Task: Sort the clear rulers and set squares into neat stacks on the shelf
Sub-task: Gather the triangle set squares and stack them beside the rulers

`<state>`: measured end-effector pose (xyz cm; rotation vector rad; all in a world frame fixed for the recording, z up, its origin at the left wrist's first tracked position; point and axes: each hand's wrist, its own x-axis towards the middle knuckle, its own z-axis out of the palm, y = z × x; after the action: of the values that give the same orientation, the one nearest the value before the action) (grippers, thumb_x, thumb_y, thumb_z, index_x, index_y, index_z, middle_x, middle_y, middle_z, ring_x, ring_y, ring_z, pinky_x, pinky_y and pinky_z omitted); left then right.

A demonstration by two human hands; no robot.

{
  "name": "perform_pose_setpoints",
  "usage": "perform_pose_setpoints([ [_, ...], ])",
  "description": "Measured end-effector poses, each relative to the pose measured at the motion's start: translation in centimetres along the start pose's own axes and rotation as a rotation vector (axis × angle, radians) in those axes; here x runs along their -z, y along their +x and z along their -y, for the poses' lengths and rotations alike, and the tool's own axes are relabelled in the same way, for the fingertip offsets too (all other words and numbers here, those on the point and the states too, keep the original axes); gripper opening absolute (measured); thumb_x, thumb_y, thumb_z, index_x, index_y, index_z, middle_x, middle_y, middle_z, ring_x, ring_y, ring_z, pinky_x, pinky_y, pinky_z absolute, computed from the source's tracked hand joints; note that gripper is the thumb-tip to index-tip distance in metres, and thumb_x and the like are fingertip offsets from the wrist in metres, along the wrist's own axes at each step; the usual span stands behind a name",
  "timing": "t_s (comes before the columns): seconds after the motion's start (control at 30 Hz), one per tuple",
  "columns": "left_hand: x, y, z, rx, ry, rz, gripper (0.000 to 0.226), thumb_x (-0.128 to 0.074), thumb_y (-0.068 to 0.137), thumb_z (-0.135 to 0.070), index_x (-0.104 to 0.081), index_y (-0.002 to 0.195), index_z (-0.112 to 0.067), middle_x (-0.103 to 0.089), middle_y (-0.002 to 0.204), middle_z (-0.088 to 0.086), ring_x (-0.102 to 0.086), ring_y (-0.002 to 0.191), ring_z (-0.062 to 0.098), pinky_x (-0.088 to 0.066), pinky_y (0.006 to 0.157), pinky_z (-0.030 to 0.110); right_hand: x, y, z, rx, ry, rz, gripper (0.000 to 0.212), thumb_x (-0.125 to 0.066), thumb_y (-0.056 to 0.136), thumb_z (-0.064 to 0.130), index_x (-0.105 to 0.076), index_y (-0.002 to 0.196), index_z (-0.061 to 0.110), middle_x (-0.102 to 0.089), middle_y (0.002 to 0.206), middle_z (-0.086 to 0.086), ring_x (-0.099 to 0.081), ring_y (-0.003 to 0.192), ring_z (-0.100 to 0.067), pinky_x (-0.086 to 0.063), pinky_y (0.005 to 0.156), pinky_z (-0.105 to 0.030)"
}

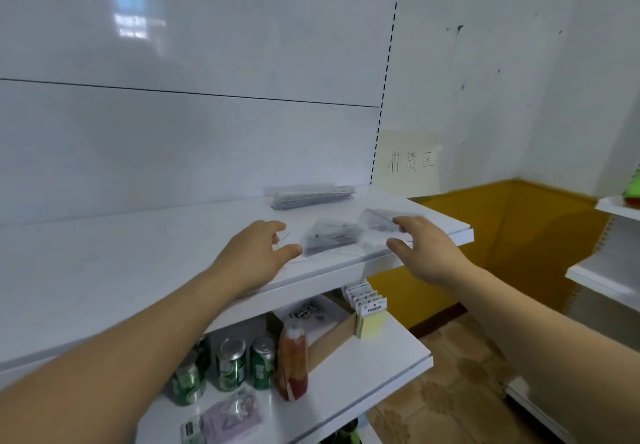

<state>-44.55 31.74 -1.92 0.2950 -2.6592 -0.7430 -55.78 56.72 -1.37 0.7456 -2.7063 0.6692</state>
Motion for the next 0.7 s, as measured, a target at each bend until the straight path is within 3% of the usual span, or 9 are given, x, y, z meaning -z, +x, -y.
perform_pose_setpoints([
  [0.37,-2.2,8.1,-1.8,0.043,0.000,0.096,0.059,-0.055,0.086,-0.054,-0.045,0.137,-0.025,-0.051,0.133,-0.001,-0.051,0.114,0.014,-0.034,0.087,0.024,-1.1,9.5,-5.5,-0.023,-0.003,0.027,0.050,-0.050,0.096,0.034,-0.038,0.143,0.020,-0.050,0.134,0.000,-0.046,0.122,-0.019,-0.036,0.101,-0.031],
  [0.7,-5.2,7.5,-4.2,0.215,0.095,0.033,0.061,-0.051,0.087,-0.058,-0.044,0.138,-0.027,-0.047,0.140,-0.003,-0.050,0.120,0.016,-0.038,0.099,0.030,-1.6,14.5,-10.1,0.158,0.041,0.159,0.049,-0.049,0.095,0.039,-0.040,0.141,0.024,-0.051,0.133,0.002,-0.049,0.117,-0.017,-0.037,0.095,-0.030],
])
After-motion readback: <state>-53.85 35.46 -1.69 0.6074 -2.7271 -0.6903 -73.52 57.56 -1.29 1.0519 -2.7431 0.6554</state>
